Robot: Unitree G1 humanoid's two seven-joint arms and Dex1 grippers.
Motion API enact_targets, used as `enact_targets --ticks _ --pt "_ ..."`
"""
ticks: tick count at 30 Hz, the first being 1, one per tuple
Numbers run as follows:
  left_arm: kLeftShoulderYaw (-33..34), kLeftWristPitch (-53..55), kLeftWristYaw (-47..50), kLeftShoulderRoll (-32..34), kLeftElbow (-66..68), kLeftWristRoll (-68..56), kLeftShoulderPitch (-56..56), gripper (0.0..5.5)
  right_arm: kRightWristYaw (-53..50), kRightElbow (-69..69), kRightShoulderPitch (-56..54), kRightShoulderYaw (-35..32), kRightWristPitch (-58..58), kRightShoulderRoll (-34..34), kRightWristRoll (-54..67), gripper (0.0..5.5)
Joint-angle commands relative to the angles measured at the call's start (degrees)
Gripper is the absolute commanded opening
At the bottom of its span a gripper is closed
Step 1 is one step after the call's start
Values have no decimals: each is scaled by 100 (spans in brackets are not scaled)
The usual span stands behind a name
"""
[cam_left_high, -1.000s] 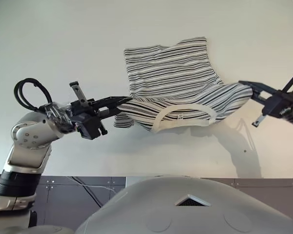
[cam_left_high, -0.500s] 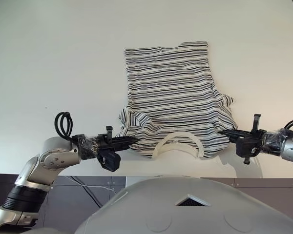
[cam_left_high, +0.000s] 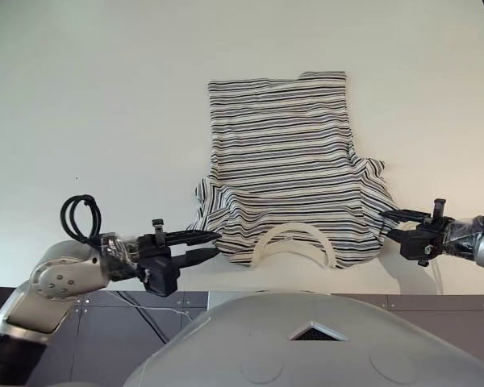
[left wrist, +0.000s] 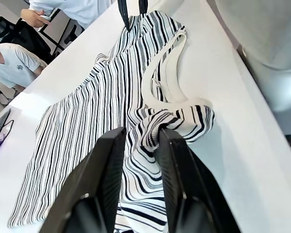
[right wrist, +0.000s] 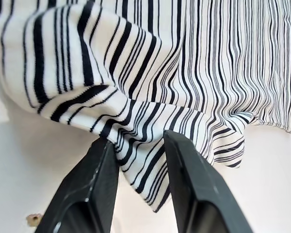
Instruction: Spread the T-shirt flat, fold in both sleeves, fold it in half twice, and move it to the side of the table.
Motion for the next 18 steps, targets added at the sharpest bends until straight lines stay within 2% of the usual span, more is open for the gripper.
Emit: enact_targets --ticks 1,5,9,11,15,18 --pt "602 404 -375 289 -91 -862 219 120 243 -498 293 -316 140 -113 684 173" --pt "1043 702 -502 119 111 -966 204 120 270 -335 360 -513 177 -147 523 223" --pt "1595 956 -624 -85 433 -1529 -185 120 292 -64 489 -981 85 -127 694 223" --pt "1300 1073 -330 -386 560 -1039 -843 120 225 -68 462 -1099 19 0 876 223" --pt "289 1164 332 -1293 1029 659 -2254 120 146 -433 503 -1122 -24 231 1178 223" --pt "-216 1013 677 -1632 1632 1810 -2902 120 186 -648 620 -1293 -78 355 1566 223"
